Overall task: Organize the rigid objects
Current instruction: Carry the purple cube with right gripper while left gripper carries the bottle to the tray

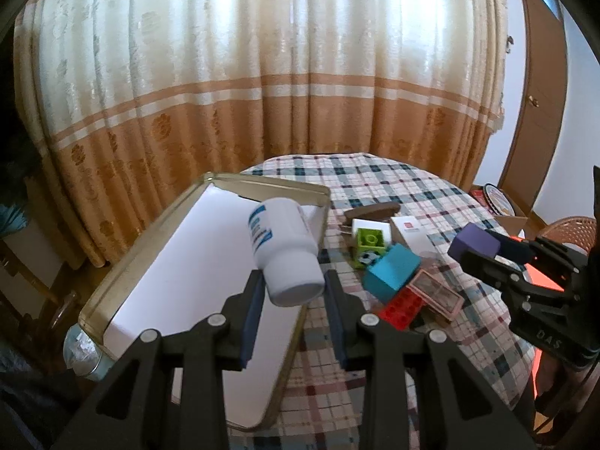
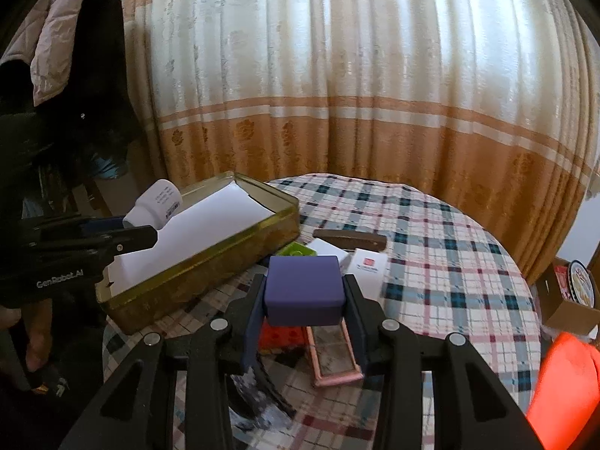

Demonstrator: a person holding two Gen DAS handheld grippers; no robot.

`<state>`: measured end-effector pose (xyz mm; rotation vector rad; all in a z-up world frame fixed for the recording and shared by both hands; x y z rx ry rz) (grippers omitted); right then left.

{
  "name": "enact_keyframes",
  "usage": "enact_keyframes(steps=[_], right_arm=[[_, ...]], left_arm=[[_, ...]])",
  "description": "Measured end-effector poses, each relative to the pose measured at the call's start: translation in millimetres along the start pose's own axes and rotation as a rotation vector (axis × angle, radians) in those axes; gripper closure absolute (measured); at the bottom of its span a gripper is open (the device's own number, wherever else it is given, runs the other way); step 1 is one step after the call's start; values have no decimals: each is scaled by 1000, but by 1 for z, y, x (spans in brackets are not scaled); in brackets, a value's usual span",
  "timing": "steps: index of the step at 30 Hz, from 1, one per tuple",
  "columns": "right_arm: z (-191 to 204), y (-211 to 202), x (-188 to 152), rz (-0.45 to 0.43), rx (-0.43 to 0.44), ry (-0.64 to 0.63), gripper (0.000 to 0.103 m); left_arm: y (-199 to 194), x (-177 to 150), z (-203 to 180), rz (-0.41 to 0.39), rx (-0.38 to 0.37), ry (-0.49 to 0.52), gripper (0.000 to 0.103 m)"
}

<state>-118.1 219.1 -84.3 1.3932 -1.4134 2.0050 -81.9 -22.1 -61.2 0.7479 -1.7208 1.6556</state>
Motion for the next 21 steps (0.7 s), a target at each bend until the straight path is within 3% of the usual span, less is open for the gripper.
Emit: enact_keyframes(steps=[9,21], right_arm=[[24,19,19,13,44,-36,61],[61,56,52,31,109,-95,61]], left_arm=[[11,7,29,7,34,-52,72],[26,8,89,28,153,-122,72]])
Point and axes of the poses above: each gripper's, at about its wrist camera, not at the fingertips, and y roughly the way its jaws point, z to its left, x to its top, the point moved 7 cm from there along y, roughly the way its jaws point, and after that the axes turned 1 degree about z, right-handed, at the moved point
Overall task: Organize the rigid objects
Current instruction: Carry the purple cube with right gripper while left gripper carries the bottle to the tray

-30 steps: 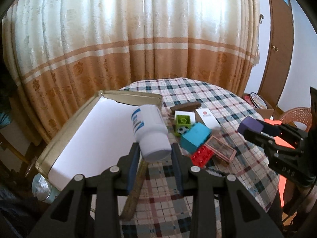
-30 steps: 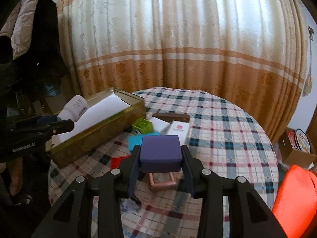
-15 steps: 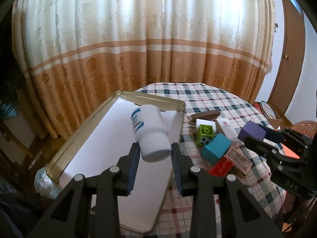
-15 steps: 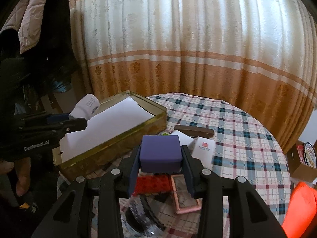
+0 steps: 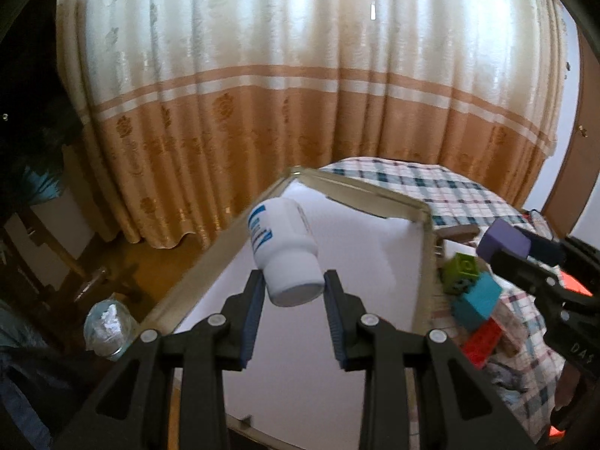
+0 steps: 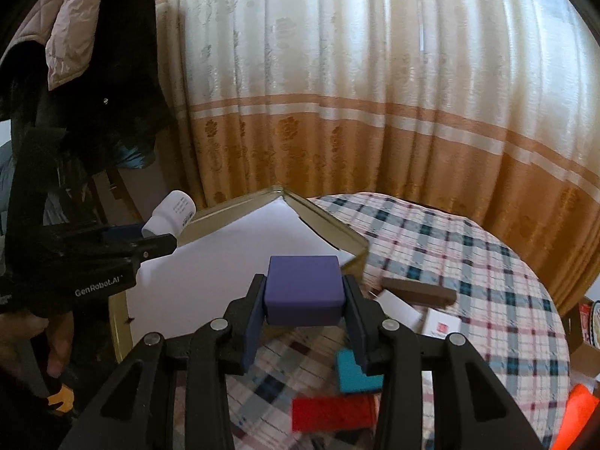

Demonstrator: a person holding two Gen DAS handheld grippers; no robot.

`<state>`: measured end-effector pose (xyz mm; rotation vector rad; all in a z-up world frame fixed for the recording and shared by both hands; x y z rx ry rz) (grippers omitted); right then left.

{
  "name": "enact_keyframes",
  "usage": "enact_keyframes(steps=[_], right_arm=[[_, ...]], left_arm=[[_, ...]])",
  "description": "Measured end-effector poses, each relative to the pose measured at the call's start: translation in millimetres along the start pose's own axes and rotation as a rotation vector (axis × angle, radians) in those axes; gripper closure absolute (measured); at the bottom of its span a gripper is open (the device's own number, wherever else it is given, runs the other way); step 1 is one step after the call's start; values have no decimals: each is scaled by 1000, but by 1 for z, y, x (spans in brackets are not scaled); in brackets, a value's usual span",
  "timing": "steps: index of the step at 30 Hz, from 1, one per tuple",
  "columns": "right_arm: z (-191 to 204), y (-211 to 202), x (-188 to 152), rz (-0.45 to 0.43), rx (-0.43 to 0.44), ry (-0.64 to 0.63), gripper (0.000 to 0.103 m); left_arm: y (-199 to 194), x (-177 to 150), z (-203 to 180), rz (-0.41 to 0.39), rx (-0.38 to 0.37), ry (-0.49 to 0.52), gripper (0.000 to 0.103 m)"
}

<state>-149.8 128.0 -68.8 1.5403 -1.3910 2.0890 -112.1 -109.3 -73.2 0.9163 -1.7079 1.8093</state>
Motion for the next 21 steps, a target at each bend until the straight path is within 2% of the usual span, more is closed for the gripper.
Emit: enact_keyframes(steps=[15,21], right_arm=[[44,46,16,62,75,-58,61],[47,58,12,89,79,-59,61]], left_arm=[[20,-7,14,62,36,-4,72],[23,-8,17,71,41,-7,72]])
Point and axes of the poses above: each gripper's, at about its wrist camera, not at the fingertips, and y roughly the way its jaws point, z to its left, x to its top, the point moved 7 cm from there along y, roughly the way its jaws point, and after that the axes turned 1 degree about z, right-handed, at the moved point
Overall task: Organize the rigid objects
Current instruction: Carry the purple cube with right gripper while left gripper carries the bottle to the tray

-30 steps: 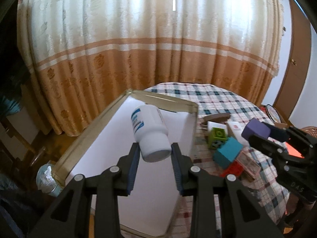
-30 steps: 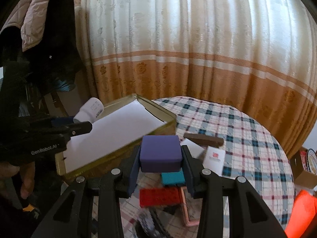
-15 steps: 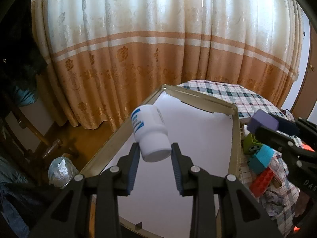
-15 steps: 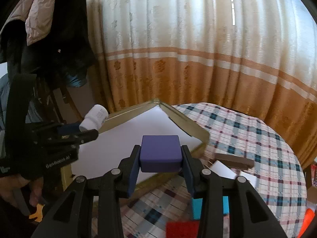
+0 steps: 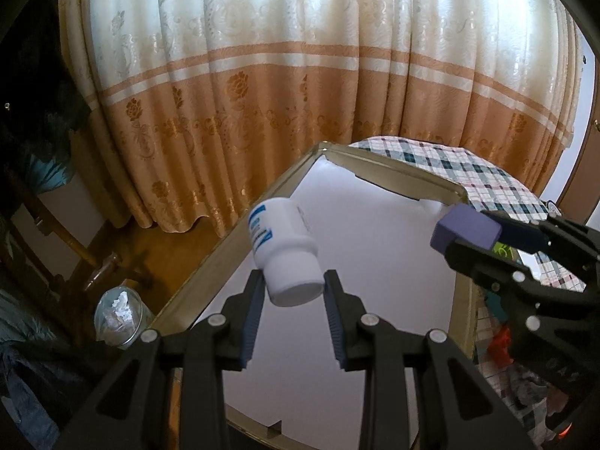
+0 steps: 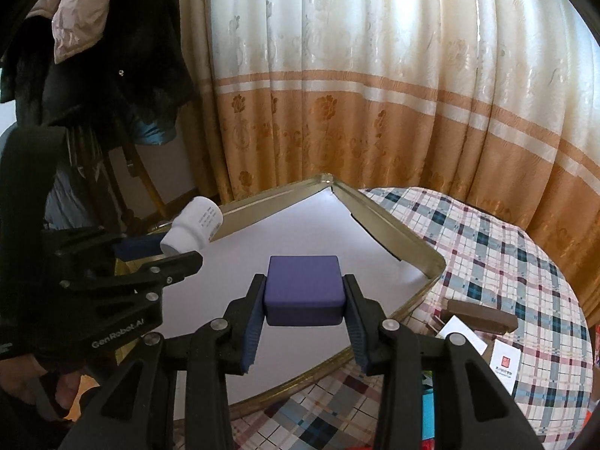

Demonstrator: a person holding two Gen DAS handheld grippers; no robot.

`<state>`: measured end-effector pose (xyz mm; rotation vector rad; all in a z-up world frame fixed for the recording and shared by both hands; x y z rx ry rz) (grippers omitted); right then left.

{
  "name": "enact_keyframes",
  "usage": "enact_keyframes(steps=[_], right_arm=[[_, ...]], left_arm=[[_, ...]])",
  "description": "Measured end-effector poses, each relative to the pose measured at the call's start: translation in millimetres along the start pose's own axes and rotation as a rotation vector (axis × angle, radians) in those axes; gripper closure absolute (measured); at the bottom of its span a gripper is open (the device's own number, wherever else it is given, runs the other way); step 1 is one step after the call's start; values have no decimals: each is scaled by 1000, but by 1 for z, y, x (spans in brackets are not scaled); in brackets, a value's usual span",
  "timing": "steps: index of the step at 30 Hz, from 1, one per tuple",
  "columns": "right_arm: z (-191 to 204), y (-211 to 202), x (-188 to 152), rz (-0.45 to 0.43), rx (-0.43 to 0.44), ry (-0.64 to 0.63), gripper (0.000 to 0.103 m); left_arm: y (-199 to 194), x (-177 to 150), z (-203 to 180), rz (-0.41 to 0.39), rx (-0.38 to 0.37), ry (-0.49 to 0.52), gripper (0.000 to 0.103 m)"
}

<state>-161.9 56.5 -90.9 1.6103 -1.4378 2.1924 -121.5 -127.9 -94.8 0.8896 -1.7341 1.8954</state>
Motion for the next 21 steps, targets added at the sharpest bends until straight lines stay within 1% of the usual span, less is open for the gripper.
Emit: enact_keyframes(steps=[5,21], right_arm=[[-3,8,-3,20,0,2,61],[-2,19,-4,47,3,-5,61]], left_arm=[[4,-2,3,12,5,-2,72],[9,-3,4,31,3,2,72]])
Point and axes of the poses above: each gripper's, at about its wrist camera, not at the fingertips, and y roughly the way its jaws point, z to its left, x to its top, the point moved 7 cm from there along y, roughly the way its jaws point, and after that the axes turned 1 degree about z, right-handed, at the moved point
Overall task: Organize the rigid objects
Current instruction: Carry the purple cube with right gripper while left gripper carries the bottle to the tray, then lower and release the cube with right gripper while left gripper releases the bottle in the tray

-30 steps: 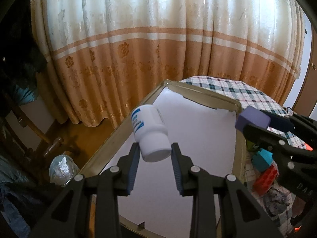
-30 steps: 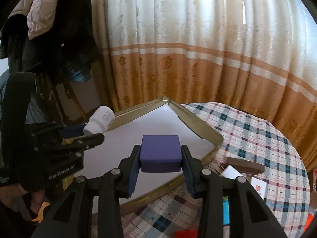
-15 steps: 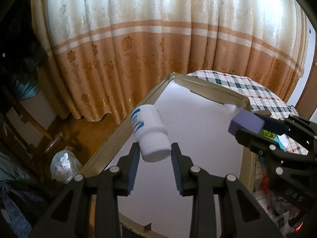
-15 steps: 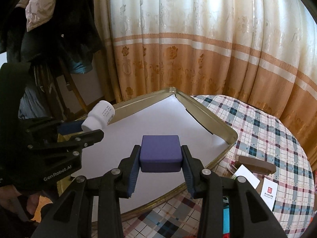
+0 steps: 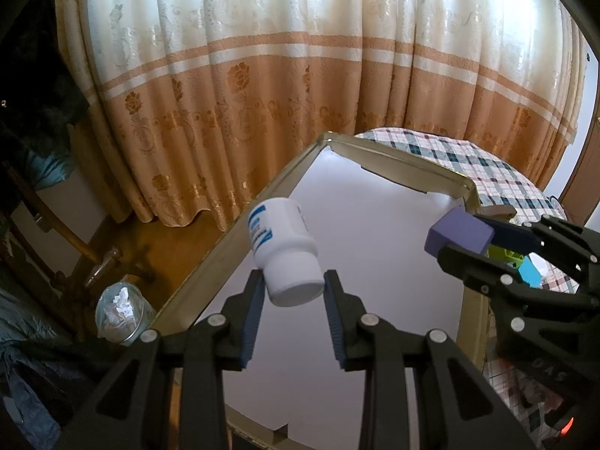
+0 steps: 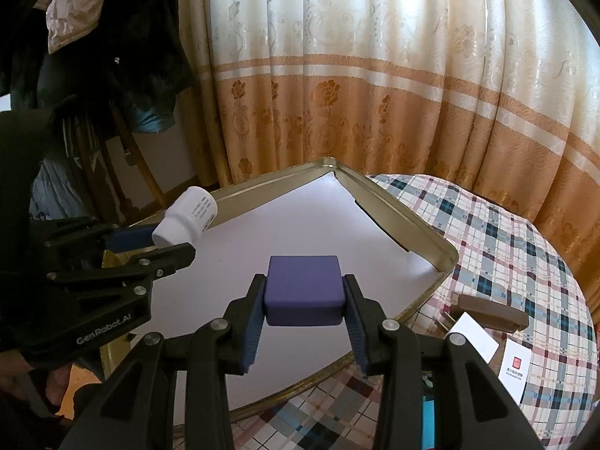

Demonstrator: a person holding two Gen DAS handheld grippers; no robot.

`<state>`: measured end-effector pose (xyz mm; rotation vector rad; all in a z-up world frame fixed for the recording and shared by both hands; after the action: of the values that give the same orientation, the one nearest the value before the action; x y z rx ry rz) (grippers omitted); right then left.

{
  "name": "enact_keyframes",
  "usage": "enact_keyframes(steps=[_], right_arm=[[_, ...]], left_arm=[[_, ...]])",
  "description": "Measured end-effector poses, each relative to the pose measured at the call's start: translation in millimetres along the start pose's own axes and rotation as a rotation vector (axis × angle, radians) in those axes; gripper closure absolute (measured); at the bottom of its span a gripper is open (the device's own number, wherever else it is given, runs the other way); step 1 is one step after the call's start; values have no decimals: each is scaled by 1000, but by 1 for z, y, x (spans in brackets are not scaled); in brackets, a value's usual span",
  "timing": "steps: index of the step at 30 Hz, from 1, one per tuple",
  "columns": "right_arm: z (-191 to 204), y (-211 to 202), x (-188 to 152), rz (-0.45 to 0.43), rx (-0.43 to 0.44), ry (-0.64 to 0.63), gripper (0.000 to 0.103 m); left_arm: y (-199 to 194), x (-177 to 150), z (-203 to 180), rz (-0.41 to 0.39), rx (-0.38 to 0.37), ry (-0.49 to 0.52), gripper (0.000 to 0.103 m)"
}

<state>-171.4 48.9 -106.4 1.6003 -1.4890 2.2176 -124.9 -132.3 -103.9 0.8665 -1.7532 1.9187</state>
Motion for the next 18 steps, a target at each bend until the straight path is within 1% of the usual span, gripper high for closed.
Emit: enact_keyframes(steps=[18], right_arm=[[5,16,-1,37,-1,-8,61]], left_arm=[[10,2,3,33,2,-5,72]])
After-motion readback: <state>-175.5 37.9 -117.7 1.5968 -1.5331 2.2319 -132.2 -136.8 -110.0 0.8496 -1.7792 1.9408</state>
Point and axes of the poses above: each gripper's, at about its wrist camera, not at the fingertips, and y roughly the way its jaws point, z to its left, x to its top, the point moved 7 cm from there along y, roughly the way its jaws point, and after that the axes turned 1 degree about z, right-handed, at the moved point
